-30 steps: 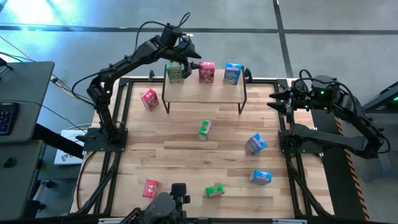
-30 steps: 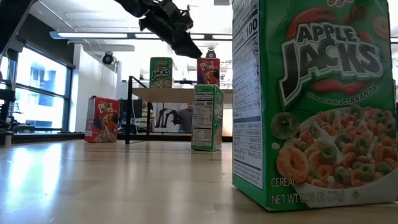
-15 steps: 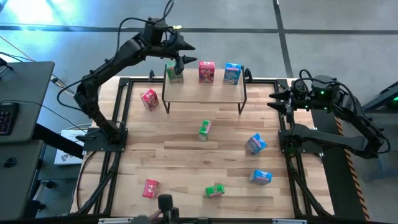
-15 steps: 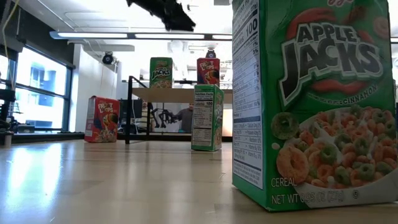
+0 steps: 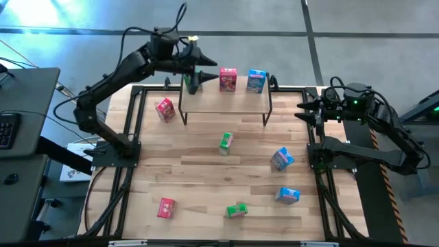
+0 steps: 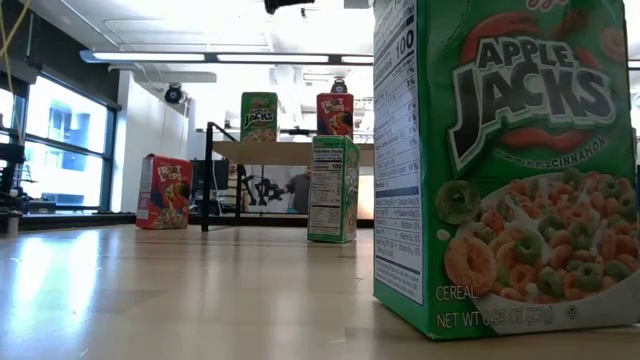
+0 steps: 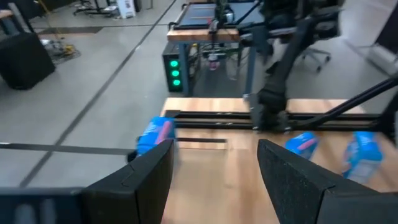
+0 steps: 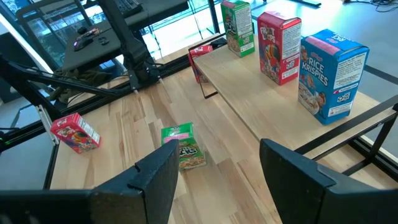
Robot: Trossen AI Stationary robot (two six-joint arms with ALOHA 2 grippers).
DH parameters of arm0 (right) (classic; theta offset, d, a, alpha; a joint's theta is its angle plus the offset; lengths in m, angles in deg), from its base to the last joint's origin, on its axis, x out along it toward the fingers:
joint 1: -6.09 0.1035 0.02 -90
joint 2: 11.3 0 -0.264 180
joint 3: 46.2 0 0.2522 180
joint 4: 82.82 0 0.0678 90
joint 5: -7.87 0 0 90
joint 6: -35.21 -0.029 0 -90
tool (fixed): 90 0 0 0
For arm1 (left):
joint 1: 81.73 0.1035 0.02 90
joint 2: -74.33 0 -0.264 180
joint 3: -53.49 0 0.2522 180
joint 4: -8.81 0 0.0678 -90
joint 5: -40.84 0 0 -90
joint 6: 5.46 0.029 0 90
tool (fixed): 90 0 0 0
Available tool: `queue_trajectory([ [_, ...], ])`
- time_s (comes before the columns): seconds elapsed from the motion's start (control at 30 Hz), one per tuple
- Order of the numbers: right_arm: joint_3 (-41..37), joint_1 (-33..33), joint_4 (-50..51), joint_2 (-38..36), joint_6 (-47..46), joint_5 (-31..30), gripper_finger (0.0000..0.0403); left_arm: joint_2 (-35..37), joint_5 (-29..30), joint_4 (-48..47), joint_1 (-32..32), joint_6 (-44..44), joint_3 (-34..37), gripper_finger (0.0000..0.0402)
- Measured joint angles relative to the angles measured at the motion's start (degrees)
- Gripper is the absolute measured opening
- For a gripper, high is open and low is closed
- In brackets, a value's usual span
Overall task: Stack cereal on shelf
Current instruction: Put the top blue cereal box on the shelf aligned with the other blue cereal box
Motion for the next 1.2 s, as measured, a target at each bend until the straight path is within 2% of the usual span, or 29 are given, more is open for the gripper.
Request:
queue_trajectory([
  [0.33, 0.0, 0.0, 0.0, 0.0, 0.0, -0.4, 0.0216, 3.1, 0.0, -2.9, -6.6, -8.8, 0.0, 0.0223],
  [0.57, 0.0, 0.0, 0.0, 0.0, 0.0, -5.1, 0.0216, 6.9, 0.0, -4.1, -10.5, -10.9, 0.0, 0.0223],
  [1.07, 0.0, 0.0, -2.1, 0.1, -0.3, -4.4, 0.0216, 16.1, 0.0, -4.4, -17.6, -20.4, 0.0, 0.0223],
  [1.2, 0.0, 0.0, -5.1, 0.8, -1.8, -3.9, 0.0216, 17.9, 2.6, -5.8, -18.9, -21.2, 0.0, 0.0223],
])
